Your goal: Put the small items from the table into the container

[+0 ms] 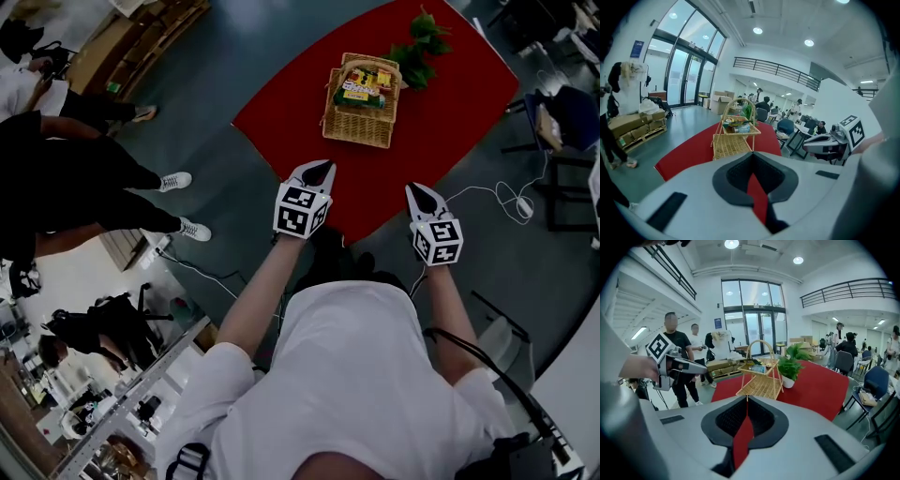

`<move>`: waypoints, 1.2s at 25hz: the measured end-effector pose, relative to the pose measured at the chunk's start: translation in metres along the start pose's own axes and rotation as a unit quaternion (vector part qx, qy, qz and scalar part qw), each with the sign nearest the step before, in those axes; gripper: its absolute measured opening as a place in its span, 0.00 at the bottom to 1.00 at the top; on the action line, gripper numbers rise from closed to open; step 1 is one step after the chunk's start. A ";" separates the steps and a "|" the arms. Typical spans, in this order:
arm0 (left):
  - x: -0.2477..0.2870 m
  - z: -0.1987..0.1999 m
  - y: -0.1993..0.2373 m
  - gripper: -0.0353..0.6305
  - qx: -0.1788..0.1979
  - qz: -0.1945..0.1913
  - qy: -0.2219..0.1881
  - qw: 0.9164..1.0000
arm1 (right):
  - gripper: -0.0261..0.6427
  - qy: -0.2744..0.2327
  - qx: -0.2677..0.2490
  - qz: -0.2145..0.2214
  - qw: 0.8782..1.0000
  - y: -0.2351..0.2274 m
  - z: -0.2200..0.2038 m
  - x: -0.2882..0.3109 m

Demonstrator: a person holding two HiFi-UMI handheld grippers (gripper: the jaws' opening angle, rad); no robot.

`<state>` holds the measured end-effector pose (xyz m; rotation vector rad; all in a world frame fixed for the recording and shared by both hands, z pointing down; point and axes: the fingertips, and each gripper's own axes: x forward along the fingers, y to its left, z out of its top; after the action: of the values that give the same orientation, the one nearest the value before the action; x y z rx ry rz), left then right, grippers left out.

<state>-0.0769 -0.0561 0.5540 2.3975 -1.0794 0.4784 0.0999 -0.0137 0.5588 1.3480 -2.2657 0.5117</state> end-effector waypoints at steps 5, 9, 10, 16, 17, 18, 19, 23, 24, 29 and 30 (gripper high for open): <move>-0.013 -0.037 -0.036 0.06 -0.020 0.011 0.006 1.000 | 0.06 -0.014 -0.012 0.050 0.999 0.019 -0.023 -0.035; -0.034 -0.061 -0.076 0.06 -0.041 0.032 -0.011 0.999 | 0.06 -0.023 -0.023 0.077 0.997 0.026 -0.050 -0.086; -0.041 -0.065 -0.086 0.06 -0.046 0.037 -0.016 0.998 | 0.06 -0.025 -0.024 0.079 0.996 0.025 -0.057 -0.099; -0.086 -0.080 -0.144 0.06 -0.056 0.065 -0.045 0.995 | 0.06 -0.048 -0.023 0.086 0.995 0.021 -0.074 -0.166; -0.094 -0.081 -0.152 0.06 -0.059 0.069 -0.051 0.995 | 0.06 -0.052 -0.026 0.090 0.994 0.021 -0.074 -0.173; -0.102 -0.081 -0.159 0.06 -0.063 0.073 -0.056 0.994 | 0.06 -0.055 -0.030 0.094 0.994 0.022 -0.073 -0.178; -0.109 -0.082 -0.166 0.06 -0.065 0.076 -0.061 0.993 | 0.06 -0.058 -0.032 0.098 0.993 0.023 -0.073 -0.183; -0.131 -0.085 -0.186 0.06 -0.061 0.081 -0.067 0.993 | 0.06 -0.066 -0.029 0.107 0.992 0.030 -0.073 -0.195; -0.135 -0.085 -0.188 0.06 -0.059 0.083 -0.068 0.993 | 0.06 -0.069 -0.025 0.110 0.991 0.033 -0.073 -0.198; -0.153 -0.076 -0.189 0.06 -0.053 0.092 -0.087 0.991 | 0.06 -0.092 -0.009 0.137 0.986 0.055 -0.059 -0.208; -0.158 -0.073 -0.190 0.06 -0.052 0.091 -0.092 0.990 | 0.06 -0.096 -0.008 0.141 0.985 0.060 -0.055 -0.210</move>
<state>-0.0394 0.1897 0.4868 2.2975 -1.3770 0.2572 0.1453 0.1936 0.4832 1.1135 -2.6331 0.4704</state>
